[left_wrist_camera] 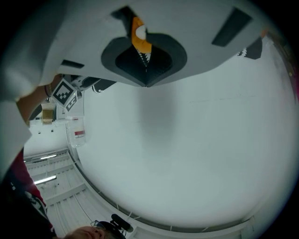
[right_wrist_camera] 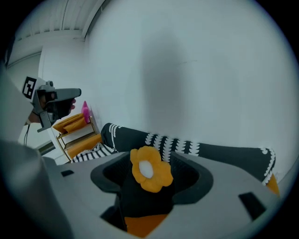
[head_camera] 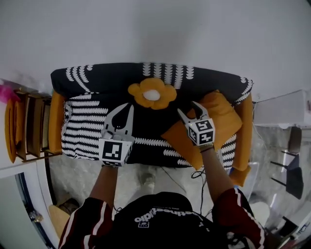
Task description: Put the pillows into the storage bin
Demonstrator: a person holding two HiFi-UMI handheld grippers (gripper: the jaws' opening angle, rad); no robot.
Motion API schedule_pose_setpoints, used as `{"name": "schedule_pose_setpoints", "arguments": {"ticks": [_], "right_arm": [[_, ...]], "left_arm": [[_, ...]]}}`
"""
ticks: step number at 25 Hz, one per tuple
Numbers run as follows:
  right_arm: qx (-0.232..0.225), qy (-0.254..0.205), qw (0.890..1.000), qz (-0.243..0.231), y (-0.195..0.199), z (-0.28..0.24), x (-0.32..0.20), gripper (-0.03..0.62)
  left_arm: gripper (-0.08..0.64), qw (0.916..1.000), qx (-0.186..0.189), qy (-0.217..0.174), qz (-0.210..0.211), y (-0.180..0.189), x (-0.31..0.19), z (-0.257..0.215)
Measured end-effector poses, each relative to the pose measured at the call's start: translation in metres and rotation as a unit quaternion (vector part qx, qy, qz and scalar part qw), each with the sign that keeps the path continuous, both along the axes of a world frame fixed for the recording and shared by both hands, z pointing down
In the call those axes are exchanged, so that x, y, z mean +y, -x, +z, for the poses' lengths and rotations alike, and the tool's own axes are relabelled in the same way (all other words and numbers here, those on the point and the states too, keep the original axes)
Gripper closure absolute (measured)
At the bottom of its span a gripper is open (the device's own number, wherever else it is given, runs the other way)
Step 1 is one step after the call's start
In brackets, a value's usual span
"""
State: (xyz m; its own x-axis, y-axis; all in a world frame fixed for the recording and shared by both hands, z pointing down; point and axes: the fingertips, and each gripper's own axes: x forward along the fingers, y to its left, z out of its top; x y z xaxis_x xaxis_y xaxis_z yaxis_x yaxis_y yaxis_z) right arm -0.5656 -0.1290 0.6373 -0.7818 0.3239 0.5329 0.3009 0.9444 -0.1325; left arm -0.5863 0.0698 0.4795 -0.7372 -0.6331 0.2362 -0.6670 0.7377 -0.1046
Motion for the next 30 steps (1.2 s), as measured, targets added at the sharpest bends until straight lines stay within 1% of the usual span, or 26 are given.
{"name": "schedule_pose_setpoints", "arguments": {"ticks": [7,15,18,22,26,30], "right_arm": [[0.024,0.004,0.999,-0.022,0.042,0.086,0.002,0.313],[0.043,-0.016,0.998,-0.042,0.086,0.182,0.007,0.299],[0.049,-0.025,0.997,-0.048,0.102,0.217,0.012,0.293],[0.049,-0.037,0.997,-0.046,0.120,0.254,0.013,0.290],[0.045,-0.049,0.997,-0.046,0.137,0.275,0.012,0.284],[0.048,-0.064,0.995,-0.060,0.147,0.285,0.016,0.279]], "left_arm": [[0.556,0.9997,0.021,0.012,-0.004,0.026,-0.022,0.046],[0.555,0.9988,0.039,0.026,-0.016,0.039,-0.026,0.095],[0.555,0.9979,0.049,0.038,-0.021,0.038,-0.019,0.116],[0.556,0.9955,0.075,0.049,-0.030,0.025,-0.004,0.145],[0.557,0.9919,0.098,0.064,-0.049,0.014,0.017,0.174],[0.557,0.9890,0.114,0.062,-0.070,0.006,0.032,0.185]]}}
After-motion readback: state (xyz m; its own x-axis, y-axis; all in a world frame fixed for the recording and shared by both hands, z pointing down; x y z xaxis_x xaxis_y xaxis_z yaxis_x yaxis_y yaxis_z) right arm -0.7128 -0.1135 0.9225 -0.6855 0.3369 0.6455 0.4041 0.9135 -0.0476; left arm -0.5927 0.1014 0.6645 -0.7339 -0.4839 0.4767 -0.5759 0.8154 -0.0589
